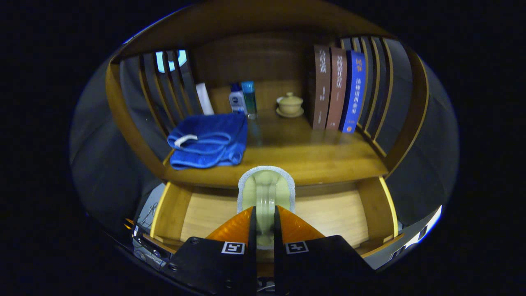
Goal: Pull open the drawer, take out the items inside it, and place them on the countertop above the cabinet.
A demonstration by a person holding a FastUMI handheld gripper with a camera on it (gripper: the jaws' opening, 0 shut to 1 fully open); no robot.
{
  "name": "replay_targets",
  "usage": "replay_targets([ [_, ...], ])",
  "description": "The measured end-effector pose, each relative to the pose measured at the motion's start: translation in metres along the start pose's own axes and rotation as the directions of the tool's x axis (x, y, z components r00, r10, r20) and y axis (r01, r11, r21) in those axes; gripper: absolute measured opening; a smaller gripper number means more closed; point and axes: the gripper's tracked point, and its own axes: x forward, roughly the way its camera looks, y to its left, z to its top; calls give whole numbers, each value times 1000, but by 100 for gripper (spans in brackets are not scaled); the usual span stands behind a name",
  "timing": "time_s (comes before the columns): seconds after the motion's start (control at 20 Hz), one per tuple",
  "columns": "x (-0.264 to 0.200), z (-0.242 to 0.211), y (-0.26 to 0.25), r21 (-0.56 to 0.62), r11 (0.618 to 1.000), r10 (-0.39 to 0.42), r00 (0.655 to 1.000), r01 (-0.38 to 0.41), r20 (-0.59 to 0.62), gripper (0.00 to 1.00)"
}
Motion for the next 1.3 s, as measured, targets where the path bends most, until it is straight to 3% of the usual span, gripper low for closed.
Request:
replay_targets([
  [0.45, 65, 70, -3, 0, 1000, 5, 1000, -5, -11, 21],
  [0.9, 138, 85, -17, 30, 999, -9, 994, 13, -107, 21],
  [1.0, 139, 93, -14, 60, 998, 10, 997, -5, -76, 27],
  [1.2, 143, 89, -13, 79, 997, 24, 997, -18, -75, 100],
  [1.3, 138, 91, -12, 80, 996, 31, 998, -27, -49, 100],
])
